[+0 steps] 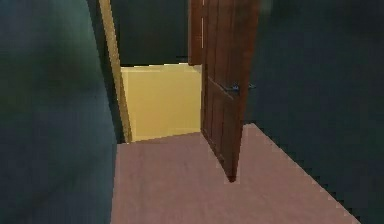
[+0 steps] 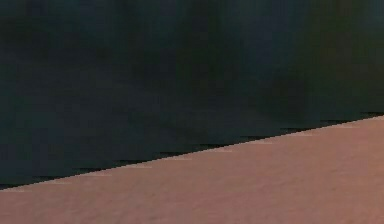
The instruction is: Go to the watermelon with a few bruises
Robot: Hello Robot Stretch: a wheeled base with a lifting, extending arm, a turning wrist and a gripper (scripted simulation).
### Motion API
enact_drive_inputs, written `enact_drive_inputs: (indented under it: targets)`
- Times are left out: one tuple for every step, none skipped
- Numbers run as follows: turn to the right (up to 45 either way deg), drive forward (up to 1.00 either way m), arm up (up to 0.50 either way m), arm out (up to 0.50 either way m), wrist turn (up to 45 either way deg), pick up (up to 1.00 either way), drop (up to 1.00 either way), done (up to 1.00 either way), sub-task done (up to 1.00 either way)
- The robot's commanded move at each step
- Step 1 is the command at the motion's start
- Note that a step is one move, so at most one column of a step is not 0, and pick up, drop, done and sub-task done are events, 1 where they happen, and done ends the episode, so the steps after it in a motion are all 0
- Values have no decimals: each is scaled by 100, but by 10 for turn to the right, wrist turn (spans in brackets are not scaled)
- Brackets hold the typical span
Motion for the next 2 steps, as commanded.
enact_drive_inputs:
  targets:
    - [0,25,0,0,0,0,0,0,0]
    - [-60,0,0,0,0,0,0,0,0]
